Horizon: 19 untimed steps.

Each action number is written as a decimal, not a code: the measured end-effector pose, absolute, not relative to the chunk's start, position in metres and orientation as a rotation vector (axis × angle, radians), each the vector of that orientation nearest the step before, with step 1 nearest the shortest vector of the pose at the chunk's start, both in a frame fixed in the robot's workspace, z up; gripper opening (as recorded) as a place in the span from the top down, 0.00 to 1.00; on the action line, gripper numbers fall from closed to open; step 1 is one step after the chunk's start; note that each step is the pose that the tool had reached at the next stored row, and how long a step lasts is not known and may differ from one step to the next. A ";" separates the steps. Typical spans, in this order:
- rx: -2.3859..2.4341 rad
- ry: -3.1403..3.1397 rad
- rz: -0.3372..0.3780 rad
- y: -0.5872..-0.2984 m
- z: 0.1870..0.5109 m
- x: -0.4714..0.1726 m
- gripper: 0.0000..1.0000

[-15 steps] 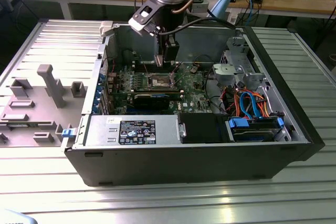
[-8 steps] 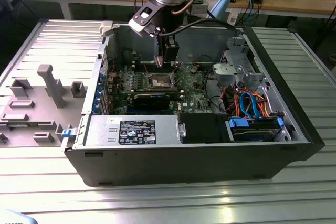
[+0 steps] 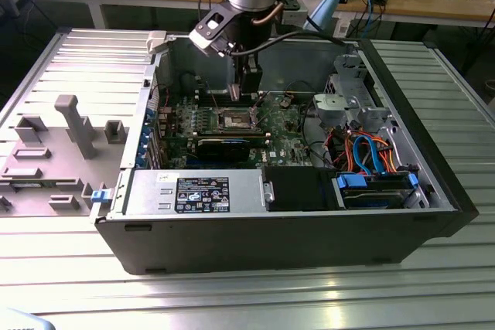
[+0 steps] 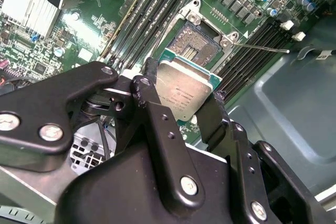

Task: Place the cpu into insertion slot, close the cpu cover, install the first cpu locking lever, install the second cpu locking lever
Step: 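Place the cpu into insertion slot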

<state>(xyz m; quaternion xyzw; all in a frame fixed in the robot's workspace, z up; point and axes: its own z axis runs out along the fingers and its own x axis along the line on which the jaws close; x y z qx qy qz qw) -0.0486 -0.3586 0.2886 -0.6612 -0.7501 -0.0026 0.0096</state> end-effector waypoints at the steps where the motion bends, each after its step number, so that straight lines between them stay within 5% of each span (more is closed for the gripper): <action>1: -2.065 -2.342 -0.008 -0.359 0.288 -0.047 0.45; 19: -2.065 -2.342 -0.008 -0.359 0.285 -0.044 0.45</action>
